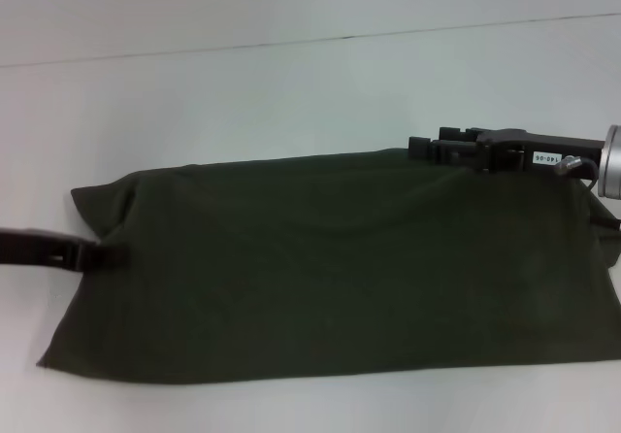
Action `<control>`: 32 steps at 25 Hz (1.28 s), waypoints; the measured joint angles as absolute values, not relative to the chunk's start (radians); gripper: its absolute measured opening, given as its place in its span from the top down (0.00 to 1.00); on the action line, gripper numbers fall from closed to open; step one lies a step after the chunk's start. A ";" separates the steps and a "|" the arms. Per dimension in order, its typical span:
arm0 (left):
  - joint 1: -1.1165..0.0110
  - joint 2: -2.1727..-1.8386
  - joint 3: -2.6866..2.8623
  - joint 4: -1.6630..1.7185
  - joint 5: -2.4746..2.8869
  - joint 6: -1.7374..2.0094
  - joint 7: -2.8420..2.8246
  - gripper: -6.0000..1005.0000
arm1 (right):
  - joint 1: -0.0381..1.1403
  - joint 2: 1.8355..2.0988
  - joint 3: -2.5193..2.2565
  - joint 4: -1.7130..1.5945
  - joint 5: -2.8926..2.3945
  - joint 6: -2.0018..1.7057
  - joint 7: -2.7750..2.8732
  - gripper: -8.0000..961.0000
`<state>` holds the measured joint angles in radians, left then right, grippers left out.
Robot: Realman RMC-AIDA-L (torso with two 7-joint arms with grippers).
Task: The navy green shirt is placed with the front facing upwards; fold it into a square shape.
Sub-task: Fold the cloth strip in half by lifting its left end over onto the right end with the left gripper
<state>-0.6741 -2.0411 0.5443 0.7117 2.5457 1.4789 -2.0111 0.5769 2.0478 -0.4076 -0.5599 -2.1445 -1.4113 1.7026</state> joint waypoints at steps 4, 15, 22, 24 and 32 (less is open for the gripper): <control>-0.667 -2.042 0.547 0.751 2.496 1.518 -2.011 0.96 | 0.569 2.048 -0.406 -0.559 -2.145 -1.405 1.703 0.05; -0.671 -2.050 0.545 0.779 2.478 1.553 -2.014 0.96 | 0.566 2.046 -0.413 -0.558 -2.152 -1.405 1.704 0.05; -0.666 -2.056 0.544 0.814 2.461 1.585 -2.014 0.96 | 0.567 2.049 -0.448 -0.557 -2.154 -1.405 1.713 0.06; -0.666 -2.057 0.543 0.820 2.460 1.586 -2.018 0.96 | 0.570 2.051 -0.469 -0.556 -2.154 -1.403 1.727 0.13; -0.664 -2.057 0.542 0.844 2.460 1.602 -2.031 0.96 | 0.578 2.059 -0.560 -0.536 -2.154 -1.397 1.752 0.35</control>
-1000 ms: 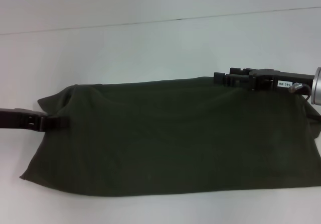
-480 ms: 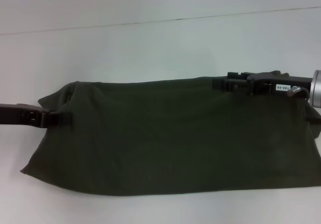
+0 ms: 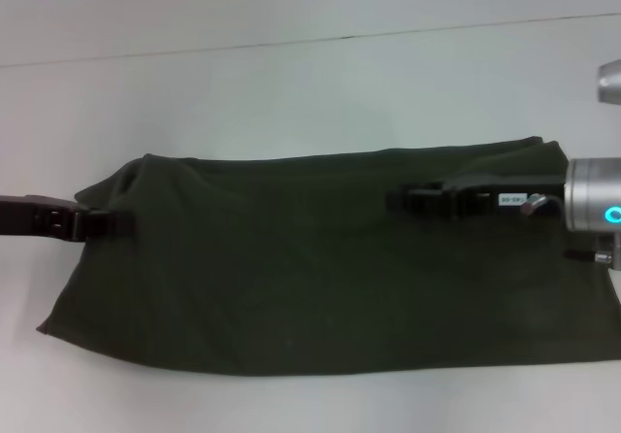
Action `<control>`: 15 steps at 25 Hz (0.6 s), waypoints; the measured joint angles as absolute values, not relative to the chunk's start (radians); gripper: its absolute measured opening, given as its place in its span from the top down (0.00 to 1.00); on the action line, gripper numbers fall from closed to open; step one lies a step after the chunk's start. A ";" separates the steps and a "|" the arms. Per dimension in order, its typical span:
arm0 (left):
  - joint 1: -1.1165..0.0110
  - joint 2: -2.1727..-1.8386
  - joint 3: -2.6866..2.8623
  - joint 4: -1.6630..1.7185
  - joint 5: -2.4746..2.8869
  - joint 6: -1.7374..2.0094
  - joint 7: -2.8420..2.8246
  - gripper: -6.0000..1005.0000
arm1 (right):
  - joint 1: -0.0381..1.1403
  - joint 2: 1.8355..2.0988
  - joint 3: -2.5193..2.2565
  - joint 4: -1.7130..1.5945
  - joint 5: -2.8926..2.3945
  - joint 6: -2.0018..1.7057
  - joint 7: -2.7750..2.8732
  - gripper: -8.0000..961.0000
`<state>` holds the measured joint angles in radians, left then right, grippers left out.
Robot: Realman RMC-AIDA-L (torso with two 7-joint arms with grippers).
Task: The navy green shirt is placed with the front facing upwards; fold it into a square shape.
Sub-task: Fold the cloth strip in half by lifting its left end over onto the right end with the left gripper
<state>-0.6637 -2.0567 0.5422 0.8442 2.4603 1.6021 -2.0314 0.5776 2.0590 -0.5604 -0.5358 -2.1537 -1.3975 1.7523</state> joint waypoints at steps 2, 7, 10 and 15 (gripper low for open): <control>-0.664 -2.057 0.542 0.855 2.458 1.609 -2.035 0.96 | 0.587 2.063 -0.584 -0.522 -2.154 -1.391 1.752 0.40; -0.663 -2.059 0.542 0.873 2.447 1.627 -2.037 0.96 | 0.609 2.076 -0.635 -0.502 -2.154 -1.355 1.752 0.54; -0.663 -2.059 0.543 0.883 2.433 1.636 -2.039 0.96 | 0.620 2.082 -0.665 -0.483 -2.154 -1.324 1.753 0.67; -0.662 -2.063 0.543 0.910 2.424 1.659 -2.051 0.96 | 0.645 2.085 -0.697 -0.442 -2.150 -1.281 1.745 0.89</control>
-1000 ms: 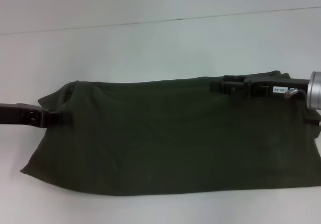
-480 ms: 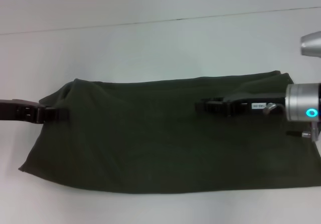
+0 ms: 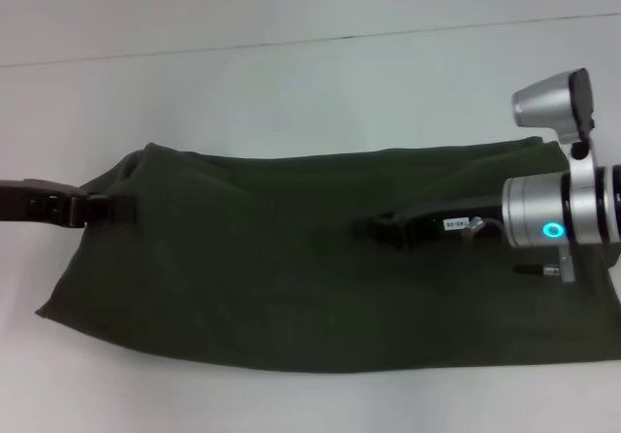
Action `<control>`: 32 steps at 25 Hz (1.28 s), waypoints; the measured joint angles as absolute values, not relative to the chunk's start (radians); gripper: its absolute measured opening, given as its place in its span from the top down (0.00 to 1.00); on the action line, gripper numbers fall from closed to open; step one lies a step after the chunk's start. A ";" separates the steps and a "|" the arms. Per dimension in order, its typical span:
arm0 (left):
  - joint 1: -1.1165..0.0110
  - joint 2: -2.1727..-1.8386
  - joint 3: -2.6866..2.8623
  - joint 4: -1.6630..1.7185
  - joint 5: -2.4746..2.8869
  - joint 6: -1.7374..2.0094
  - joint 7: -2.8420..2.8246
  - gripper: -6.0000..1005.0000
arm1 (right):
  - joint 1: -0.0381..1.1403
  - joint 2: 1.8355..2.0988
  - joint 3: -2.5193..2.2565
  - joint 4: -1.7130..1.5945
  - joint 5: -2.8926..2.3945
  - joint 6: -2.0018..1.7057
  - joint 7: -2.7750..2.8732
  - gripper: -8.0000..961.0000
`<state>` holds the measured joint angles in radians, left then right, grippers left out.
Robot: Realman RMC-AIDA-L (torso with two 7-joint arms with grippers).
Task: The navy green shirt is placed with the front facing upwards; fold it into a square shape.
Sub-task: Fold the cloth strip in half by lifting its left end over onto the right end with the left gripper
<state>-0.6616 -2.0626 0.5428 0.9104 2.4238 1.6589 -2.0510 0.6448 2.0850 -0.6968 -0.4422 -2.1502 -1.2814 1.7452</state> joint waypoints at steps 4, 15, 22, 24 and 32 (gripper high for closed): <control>-0.659 -2.072 0.544 0.951 2.419 1.678 -2.063 0.96 | 0.667 2.088 -0.718 -0.415 -2.149 -1.251 1.743 0.99; -0.664 -2.076 0.550 1.010 2.410 1.721 -2.087 0.96 | 0.744 2.097 -0.737 -0.324 -2.147 -1.175 1.713 0.99; -0.664 -2.084 0.548 1.064 2.407 1.751 -2.102 0.96 | 0.794 2.098 -0.738 -0.277 -2.146 -1.137 1.703 0.99; -0.666 -2.085 0.549 1.068 2.400 1.758 -2.104 0.96 | 0.808 2.099 -0.739 -0.266 -2.146 -1.127 1.701 0.99; -0.669 -2.081 0.550 1.076 2.382 1.772 -2.112 0.96 | 0.855 2.105 -0.747 -0.227 -2.146 -1.083 1.698 0.99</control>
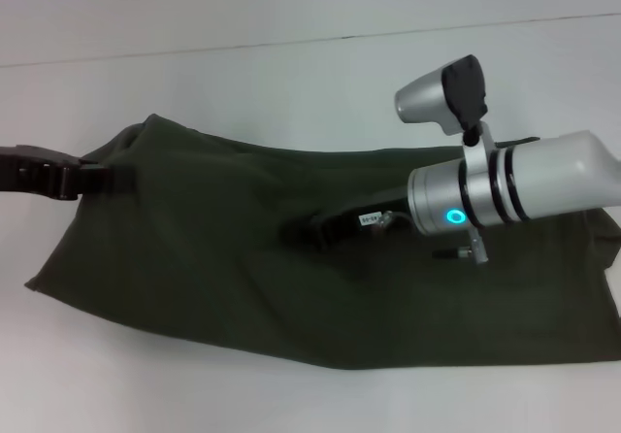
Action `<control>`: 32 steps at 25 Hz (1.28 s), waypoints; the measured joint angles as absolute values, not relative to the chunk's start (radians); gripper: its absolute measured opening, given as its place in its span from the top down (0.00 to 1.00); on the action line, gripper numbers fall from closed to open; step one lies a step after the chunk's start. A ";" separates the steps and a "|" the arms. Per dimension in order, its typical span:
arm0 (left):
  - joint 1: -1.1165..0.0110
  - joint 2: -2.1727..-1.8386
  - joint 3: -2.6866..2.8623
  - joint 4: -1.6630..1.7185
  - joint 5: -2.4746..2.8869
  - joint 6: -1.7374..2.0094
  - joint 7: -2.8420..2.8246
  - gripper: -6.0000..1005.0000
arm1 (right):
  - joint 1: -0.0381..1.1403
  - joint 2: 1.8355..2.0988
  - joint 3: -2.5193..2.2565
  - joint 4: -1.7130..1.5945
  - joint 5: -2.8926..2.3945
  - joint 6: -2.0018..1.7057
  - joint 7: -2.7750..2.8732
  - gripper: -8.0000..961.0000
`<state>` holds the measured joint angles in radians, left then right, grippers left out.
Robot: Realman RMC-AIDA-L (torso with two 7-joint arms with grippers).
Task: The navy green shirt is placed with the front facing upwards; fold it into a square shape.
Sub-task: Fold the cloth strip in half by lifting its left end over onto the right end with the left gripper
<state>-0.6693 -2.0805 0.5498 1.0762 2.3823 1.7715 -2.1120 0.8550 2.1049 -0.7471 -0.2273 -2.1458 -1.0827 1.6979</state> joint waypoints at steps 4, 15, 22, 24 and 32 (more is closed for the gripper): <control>-0.672 -2.083 0.551 1.095 2.373 1.783 -2.116 0.96 | 0.891 2.106 -0.748 -0.192 -2.145 -1.056 1.697 0.99; -0.697 -2.114 0.551 1.144 2.356 1.826 -2.120 0.96 | 0.963 2.111 -0.753 -0.118 -2.146 -1.000 1.693 0.99; -0.710 -2.125 0.566 1.162 2.342 1.841 -2.129 0.96 | 1.000 2.114 -0.751 -0.089 -2.146 -0.985 1.692 0.99; -0.709 -2.125 0.583 1.166 2.324 1.842 -2.137 0.96 | 1.007 2.115 -0.751 -0.085 -2.146 -0.981 1.692 0.99; -0.707 -2.137 0.603 1.190 2.302 1.849 -2.145 0.96 | 1.039 2.119 -0.744 -0.079 -2.146 -0.985 1.688 0.99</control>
